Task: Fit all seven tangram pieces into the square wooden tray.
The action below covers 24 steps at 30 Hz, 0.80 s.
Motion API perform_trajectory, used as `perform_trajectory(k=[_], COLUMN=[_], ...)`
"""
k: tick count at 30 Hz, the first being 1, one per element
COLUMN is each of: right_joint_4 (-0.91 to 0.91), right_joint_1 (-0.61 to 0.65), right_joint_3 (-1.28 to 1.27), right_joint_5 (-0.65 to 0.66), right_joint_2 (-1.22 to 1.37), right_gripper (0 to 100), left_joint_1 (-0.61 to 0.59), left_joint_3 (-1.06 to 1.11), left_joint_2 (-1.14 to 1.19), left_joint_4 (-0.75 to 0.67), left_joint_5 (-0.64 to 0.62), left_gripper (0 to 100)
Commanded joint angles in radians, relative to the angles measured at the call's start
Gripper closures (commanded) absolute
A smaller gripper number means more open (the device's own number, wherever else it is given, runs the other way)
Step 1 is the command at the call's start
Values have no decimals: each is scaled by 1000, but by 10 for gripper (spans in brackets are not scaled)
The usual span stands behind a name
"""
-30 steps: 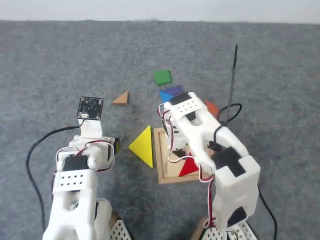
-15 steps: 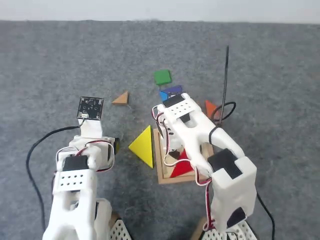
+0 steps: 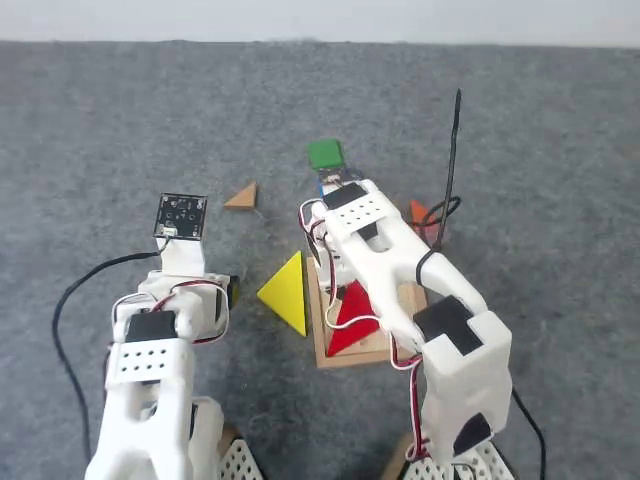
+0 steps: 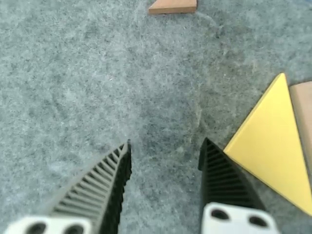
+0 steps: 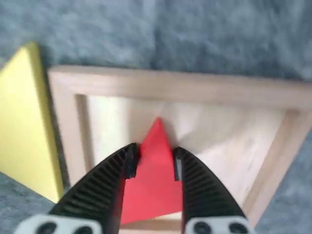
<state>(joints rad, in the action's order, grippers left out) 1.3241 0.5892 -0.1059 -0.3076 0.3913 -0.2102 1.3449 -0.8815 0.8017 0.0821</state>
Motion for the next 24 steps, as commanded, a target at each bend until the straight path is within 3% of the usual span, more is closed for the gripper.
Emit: perform_trajectory(k=[1,15,19,24], right_joint_4=[-33,-18,54,64], right_joint_1=[21,21,19,22], right_joint_3=[58,69,103,64], right_joint_5=[74,98,199,180], right_joint_2=[-1,-10,-21,-128], right_gripper=[958,991,991,991], left_joint_1=[-6,-6,-6,-6], left_joint_3=[-13,-13,-13,-13], left_joint_2=[-25,-25,-25,-25], left_joint_4=[0,-2,-3,-3], left_joint_5=[26,26,26,26], left_gripper=[776,776,776,776])
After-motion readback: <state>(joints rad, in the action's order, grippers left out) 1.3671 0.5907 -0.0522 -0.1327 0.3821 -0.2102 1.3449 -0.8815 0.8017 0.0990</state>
